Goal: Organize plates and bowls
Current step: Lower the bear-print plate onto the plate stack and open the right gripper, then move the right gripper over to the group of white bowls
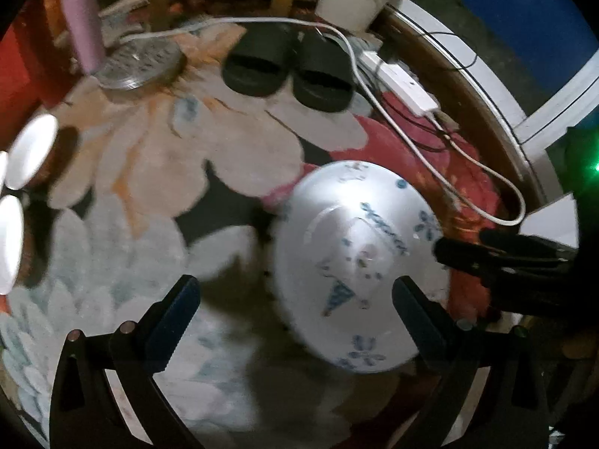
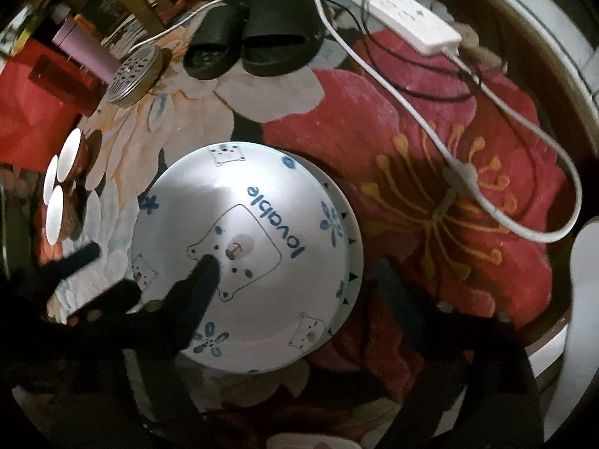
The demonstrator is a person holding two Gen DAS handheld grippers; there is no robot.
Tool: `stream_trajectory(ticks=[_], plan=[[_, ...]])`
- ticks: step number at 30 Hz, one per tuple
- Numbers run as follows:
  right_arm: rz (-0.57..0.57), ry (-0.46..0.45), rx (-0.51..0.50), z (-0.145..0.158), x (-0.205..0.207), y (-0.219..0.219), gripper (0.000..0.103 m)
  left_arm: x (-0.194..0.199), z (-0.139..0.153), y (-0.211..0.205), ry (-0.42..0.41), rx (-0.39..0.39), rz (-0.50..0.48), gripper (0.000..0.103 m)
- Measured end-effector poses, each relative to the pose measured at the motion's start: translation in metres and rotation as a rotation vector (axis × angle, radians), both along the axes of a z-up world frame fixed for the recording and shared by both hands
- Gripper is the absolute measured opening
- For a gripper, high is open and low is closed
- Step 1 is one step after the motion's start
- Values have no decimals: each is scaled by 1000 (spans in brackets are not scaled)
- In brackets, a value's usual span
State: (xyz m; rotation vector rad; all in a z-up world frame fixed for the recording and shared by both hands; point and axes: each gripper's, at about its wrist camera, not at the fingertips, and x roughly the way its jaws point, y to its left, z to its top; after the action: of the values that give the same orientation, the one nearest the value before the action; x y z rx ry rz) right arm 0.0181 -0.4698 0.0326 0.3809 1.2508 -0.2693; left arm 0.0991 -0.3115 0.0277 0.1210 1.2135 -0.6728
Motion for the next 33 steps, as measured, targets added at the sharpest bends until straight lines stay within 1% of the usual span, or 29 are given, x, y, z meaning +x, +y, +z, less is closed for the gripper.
stream_trajectory(ticks=[4,9,15,21,33], plan=[[22,-3,-52,4,2,12,101,7,1,20,-35,28,39,103],[40,-10,-57,8,5,26,103,17,0,44,-48,53,103,103],[66,-11,-55,8,12,44,103,21,1,70,-57,66,145,103],[91,-11,-53,7,16,60,103,24,0,89,-56,75,174,103],[130,4,-59,1,24,87,103,30,-12,128,-31,84,233,103]])
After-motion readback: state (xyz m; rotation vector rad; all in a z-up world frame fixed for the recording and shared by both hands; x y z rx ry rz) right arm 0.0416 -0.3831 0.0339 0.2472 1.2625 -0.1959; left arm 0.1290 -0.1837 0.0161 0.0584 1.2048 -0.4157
